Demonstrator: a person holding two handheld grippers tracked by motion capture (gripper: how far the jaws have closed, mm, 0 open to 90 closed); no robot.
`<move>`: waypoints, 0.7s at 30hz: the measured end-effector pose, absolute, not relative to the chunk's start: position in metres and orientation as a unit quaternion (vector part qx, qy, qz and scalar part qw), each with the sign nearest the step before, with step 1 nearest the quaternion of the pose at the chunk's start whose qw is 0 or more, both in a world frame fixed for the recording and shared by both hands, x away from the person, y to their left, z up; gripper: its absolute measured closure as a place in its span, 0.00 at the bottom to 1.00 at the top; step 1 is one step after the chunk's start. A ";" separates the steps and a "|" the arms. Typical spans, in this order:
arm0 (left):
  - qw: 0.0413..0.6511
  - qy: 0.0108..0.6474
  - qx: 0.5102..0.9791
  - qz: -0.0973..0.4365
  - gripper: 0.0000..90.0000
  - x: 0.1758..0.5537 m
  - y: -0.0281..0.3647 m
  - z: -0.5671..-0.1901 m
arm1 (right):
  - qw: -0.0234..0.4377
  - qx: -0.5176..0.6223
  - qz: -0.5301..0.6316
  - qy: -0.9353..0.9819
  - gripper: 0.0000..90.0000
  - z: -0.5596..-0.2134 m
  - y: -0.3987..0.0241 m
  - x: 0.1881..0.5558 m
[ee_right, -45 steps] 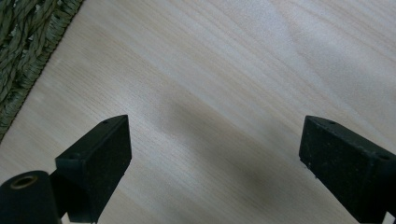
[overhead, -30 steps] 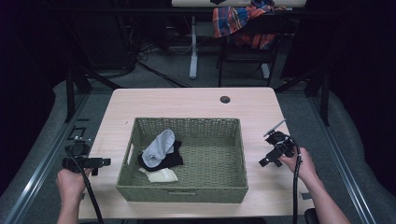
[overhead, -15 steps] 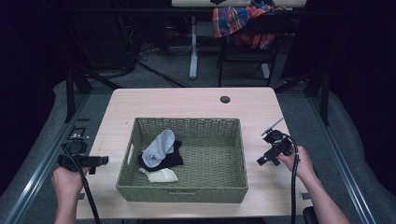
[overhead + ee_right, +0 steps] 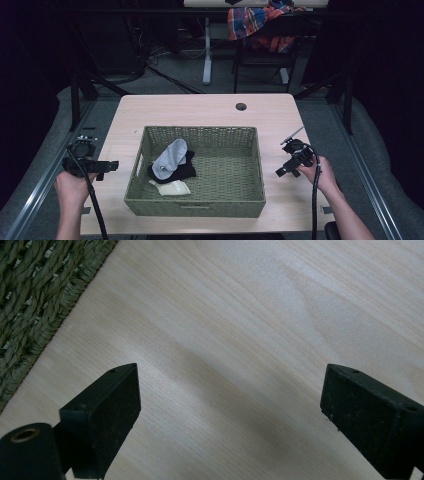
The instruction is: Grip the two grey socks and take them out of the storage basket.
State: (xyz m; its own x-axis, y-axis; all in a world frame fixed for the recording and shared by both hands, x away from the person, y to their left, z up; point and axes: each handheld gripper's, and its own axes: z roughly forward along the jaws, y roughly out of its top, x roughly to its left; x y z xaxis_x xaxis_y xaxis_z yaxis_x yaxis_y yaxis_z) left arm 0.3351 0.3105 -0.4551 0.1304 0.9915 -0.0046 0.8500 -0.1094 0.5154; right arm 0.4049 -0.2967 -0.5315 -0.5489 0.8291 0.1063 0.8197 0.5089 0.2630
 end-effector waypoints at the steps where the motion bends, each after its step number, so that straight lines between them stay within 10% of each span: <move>1: 0.203 0.631 0.728 0.175 0.00 0.336 0.306 -0.452 | 0.016 0.471 0.131 0.872 0.10 -0.530 -0.296 0.406; 21: 0.219 0.573 0.774 0.155 0.00 0.355 0.250 -0.420 | 0.009 0.460 0.122 0.879 0.10 -0.528 -0.298 0.407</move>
